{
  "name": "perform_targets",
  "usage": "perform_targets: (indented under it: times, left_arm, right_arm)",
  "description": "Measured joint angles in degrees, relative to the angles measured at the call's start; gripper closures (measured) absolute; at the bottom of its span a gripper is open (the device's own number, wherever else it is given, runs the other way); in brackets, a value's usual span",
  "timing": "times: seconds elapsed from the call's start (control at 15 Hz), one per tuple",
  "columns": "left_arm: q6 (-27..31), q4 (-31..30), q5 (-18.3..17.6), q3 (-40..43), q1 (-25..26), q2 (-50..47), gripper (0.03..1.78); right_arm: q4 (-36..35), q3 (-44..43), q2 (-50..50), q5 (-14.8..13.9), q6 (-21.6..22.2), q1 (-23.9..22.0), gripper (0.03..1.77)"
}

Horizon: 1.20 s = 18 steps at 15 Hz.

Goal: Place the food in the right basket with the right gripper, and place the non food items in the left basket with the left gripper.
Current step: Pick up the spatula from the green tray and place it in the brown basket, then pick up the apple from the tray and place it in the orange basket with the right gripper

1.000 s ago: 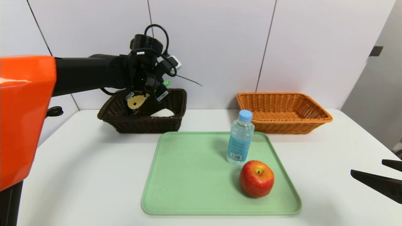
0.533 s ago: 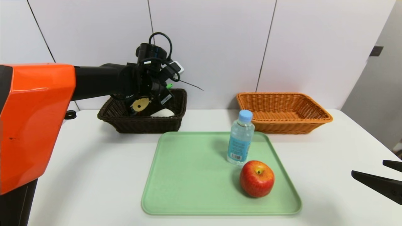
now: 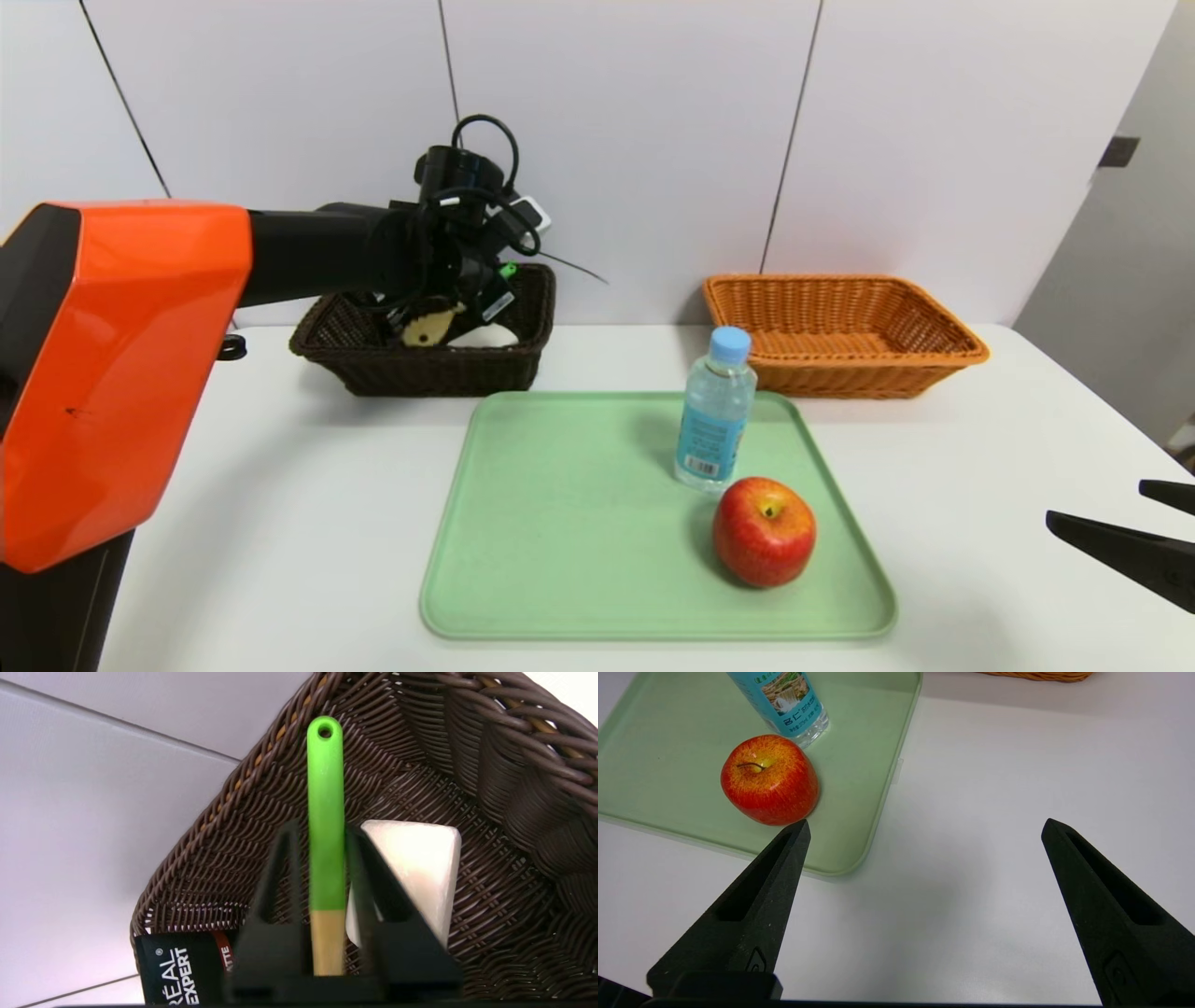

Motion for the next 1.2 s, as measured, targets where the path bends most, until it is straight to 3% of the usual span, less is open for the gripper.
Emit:
perform_targets:
  times: [0.13,0.33,0.53,0.73,1.0,1.2]
  left_arm:
    - [-0.2,-1.3,0.0,-0.1,0.0,0.0,1.06]
    - [-0.8,-1.8,0.2,-0.1,-0.1,-0.3,0.78]
    - [-5.2,-1.6,0.2,-0.4,0.0,-2.6,0.55]
    - [-15.0,1.1,0.3,-0.2,-0.1,-6.7,0.41]
    - [-31.8,13.2,-0.2,1.4,-1.2,-14.6,0.29]
    - [-43.3,17.7,0.0,9.0,-3.8,-21.4,0.23]
  right_arm:
    - [0.0,0.0,0.0,0.0,0.0,-0.1,0.09]
    - [0.0,0.1,0.0,0.0,0.0,-0.2,0.09]
    - [-1.3,0.0,-0.1,-0.1,0.0,-0.3,0.09]
    - [-3.1,0.0,-0.1,-0.2,0.1,-0.3,0.09]
    - [-6.6,-0.3,0.0,0.1,-0.2,-0.3,0.09]
    - [-8.0,-0.4,0.1,3.1,-2.2,-0.2,0.09]
